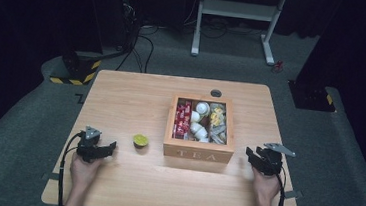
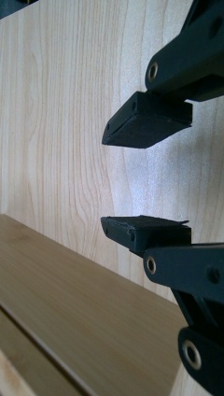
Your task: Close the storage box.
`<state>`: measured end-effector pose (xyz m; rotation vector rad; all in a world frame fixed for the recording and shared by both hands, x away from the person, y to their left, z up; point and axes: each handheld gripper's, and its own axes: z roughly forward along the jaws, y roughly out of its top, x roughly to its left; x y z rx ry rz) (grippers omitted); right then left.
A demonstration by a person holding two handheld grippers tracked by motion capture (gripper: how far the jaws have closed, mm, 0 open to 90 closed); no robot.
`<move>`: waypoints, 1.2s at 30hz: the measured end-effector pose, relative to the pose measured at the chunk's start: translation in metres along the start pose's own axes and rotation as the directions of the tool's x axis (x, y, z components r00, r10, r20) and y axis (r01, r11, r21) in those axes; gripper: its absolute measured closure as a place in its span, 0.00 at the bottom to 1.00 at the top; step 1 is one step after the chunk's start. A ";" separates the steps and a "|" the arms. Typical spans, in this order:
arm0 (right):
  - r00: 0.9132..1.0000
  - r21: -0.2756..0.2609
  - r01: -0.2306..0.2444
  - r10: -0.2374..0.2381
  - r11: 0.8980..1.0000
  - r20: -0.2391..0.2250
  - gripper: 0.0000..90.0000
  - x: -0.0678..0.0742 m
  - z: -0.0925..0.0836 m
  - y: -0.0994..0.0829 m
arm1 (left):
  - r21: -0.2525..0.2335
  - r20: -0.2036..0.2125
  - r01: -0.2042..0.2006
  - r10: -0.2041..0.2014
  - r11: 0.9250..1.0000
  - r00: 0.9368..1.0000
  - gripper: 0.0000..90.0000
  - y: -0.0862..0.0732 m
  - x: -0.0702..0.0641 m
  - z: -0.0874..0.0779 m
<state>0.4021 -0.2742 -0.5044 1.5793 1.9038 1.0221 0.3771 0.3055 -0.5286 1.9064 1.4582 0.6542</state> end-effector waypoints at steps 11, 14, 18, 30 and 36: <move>0.999 0.059 0.018 -0.020 0.998 0.040 0.54 0.002 0.014 -0.004 | 0.000 0.000 0.000 0.000 1.000 1.000 0.27 0.000 0.000 0.000; 0.997 0.081 0.047 -0.052 0.996 0.064 0.53 0.003 0.018 -0.007 | -0.002 0.001 0.000 0.000 1.000 1.000 0.27 0.000 0.000 0.000; 0.992 0.076 0.061 -0.069 0.995 0.101 0.50 0.005 0.019 -0.009 | -0.002 0.002 -0.002 0.002 1.000 1.000 0.27 0.000 0.000 0.000; 0.992 0.076 0.056 -0.064 0.996 0.111 0.47 0.004 0.019 -0.008 | -0.002 0.002 -0.002 0.002 1.000 1.000 0.27 0.000 0.000 0.000; 0.992 0.076 0.056 -0.064 0.996 0.110 0.47 0.004 0.019 -0.008 | -0.002 0.003 -0.003 0.003 1.000 1.000 0.27 0.000 0.000 0.000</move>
